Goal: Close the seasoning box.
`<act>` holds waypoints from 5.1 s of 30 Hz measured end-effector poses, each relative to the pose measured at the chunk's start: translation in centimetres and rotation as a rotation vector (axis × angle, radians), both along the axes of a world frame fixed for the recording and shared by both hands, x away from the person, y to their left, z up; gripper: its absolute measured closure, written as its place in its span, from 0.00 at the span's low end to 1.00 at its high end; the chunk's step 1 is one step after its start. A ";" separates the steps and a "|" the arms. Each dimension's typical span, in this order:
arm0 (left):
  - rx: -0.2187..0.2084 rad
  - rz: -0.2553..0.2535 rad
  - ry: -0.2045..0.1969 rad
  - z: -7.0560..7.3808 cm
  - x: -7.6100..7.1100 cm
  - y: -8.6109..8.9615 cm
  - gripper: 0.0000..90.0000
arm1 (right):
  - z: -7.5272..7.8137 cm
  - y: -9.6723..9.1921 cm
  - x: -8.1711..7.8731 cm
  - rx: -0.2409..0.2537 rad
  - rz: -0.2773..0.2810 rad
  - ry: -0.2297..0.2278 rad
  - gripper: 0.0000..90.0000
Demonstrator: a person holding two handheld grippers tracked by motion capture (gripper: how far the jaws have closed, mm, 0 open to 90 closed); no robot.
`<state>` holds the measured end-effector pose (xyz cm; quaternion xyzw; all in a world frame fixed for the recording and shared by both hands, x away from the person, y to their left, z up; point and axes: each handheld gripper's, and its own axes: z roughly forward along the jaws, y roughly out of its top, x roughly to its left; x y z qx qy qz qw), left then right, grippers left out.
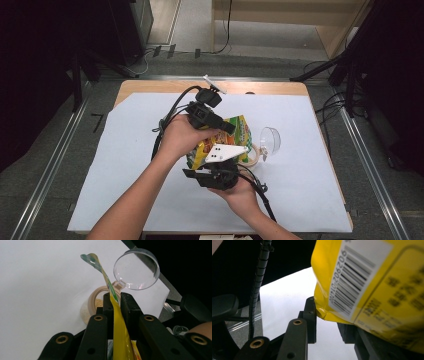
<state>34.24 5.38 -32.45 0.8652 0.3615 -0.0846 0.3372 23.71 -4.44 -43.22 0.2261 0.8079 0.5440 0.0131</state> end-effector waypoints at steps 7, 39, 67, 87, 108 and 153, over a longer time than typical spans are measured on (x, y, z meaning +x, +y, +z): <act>-0.004 0.000 -0.001 0.0 -0.1 0.0 0.92 | 0.0 0.0 0.1 0.001 0.005 0.006 0.80; -0.006 0.005 0.002 -0.1 0.1 0.1 0.92 | 0.1 -0.1 0.3 -0.015 0.023 0.018 0.80; -0.002 0.008 0.007 -0.1 0.1 0.1 0.92 | 0.1 -0.1 0.2 -0.014 0.017 0.008 0.80; -0.001 0.007 0.016 -0.2 0.3 0.0 0.92 | 0.1 -0.1 0.2 -0.008 0.016 0.015 0.80; -0.001 0.005 0.025 0.1 0.4 -0.2 0.92 | 0.3 -0.1 0.2 0.000 0.011 0.013 0.81; 0.017 0.001 0.030 0.4 0.6 -0.7 0.92 | 0.4 -0.1 0.2 0.016 -0.002 0.010 0.81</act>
